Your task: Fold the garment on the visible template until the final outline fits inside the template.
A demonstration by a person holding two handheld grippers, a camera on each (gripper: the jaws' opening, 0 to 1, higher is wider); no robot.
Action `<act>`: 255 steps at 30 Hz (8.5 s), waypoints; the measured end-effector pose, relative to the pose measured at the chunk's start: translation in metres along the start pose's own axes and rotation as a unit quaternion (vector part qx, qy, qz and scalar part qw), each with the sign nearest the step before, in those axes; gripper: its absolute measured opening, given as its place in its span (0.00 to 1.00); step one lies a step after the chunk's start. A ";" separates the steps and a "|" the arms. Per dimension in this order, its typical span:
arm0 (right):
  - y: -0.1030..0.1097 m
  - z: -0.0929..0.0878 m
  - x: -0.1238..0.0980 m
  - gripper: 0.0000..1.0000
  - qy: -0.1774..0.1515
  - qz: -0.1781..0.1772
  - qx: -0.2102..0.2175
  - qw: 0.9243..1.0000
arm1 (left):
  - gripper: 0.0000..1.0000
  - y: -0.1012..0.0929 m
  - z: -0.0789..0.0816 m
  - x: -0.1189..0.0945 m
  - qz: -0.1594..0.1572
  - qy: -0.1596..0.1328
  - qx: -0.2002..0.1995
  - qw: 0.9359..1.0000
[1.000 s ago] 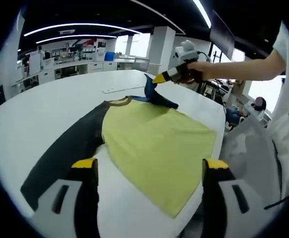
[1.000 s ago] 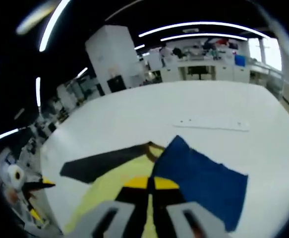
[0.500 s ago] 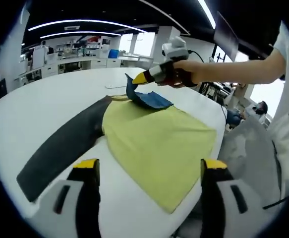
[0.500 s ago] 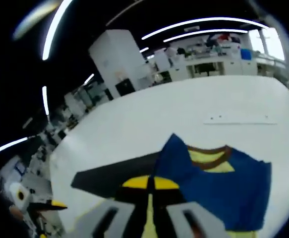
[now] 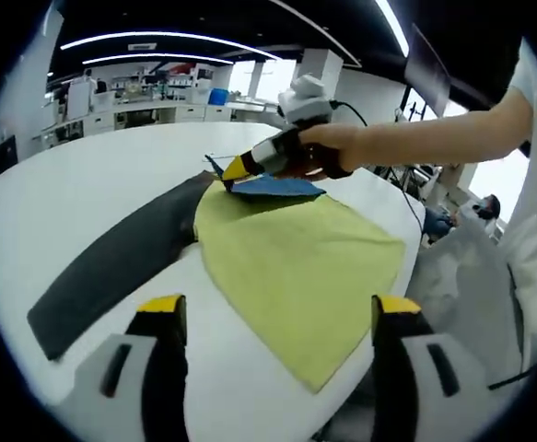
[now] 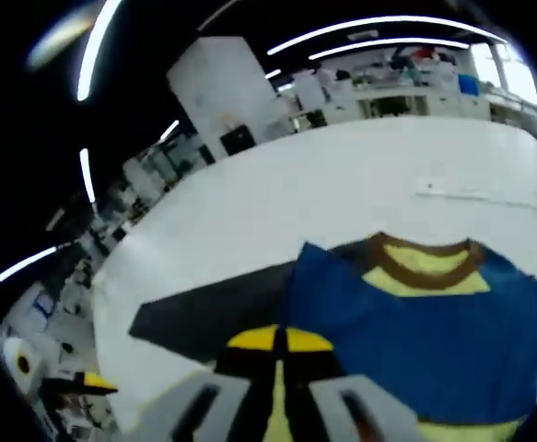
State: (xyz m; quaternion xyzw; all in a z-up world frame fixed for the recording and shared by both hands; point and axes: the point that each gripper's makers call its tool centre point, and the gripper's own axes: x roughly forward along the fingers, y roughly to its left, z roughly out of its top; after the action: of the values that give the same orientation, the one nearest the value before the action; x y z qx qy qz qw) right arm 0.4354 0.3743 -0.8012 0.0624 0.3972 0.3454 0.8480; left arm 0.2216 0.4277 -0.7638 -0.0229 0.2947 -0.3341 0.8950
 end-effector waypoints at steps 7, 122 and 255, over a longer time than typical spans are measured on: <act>0.004 -0.016 0.017 0.00 0.022 -0.002 -0.001 1.000 | 0.79 0.000 -0.004 -0.003 0.008 0.003 -0.008 1.000; -0.220 -0.064 -0.155 0.00 -0.030 -0.101 0.101 0.989 | 0.78 -0.019 -0.010 0.012 0.011 0.036 -0.012 0.999; -0.112 -0.129 -0.290 0.91 -0.093 -0.042 -0.029 0.994 | 0.00 0.276 -0.011 -0.104 0.419 -0.083 -0.211 0.879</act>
State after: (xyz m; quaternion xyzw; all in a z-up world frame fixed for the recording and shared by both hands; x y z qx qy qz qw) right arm 0.2737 0.0839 -0.7488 0.0525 0.3083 0.3135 0.8966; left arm 0.3139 0.7067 -0.7858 -0.1132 0.2648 0.1450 0.9466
